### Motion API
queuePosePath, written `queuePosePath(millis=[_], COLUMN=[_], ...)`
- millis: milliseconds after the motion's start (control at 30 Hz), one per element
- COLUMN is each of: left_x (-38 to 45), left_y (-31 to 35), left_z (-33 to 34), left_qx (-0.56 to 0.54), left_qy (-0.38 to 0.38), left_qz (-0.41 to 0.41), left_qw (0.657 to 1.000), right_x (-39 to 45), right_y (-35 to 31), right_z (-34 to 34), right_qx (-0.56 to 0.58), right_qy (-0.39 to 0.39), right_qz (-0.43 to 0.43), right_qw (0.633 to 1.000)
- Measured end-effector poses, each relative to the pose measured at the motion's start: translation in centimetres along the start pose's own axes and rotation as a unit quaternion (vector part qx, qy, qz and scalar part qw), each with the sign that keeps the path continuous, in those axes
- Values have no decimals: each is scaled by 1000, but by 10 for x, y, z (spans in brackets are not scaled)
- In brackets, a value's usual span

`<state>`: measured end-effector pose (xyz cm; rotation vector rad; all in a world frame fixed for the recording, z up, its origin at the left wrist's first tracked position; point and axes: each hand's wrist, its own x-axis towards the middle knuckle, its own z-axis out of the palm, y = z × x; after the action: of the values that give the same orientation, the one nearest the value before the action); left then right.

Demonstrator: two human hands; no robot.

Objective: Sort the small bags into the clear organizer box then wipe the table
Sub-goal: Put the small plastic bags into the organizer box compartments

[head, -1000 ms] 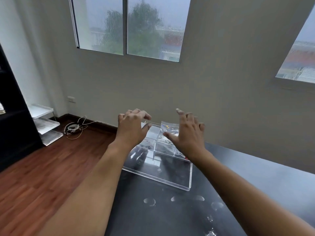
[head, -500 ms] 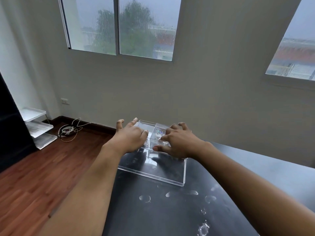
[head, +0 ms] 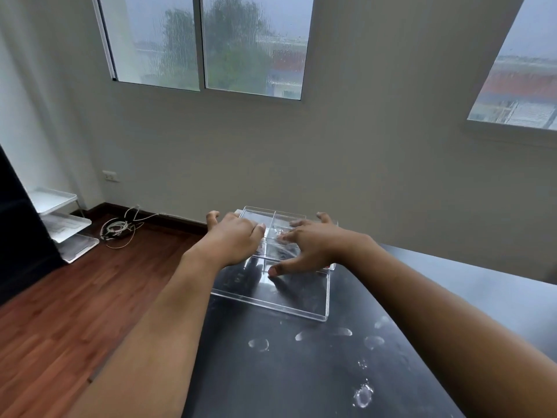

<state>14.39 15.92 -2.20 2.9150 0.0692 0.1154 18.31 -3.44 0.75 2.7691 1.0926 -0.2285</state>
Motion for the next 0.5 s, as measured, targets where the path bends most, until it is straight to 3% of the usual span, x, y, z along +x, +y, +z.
queuePosePath(millis=[133,267,367,500], left_x=[-3,-6,-5,-9], left_y=[1,-1,5,24], left_z=[-6,-10,-8,-5], left_qx=[21,18,0,-30], left_qy=[31,114,174,231], left_qz=[-7,2,24,76], left_qw=[999,993,984,969], right_x=[-2,-16,-40,-93], right_y=[3,14,26,50], right_z=[-1,5,1,-7], right_qx=[29,145,208,239], right_qy=[11,72,127,128], right_qz=[-13,-26,-47,-15], right_qw=[999,986,969,963])
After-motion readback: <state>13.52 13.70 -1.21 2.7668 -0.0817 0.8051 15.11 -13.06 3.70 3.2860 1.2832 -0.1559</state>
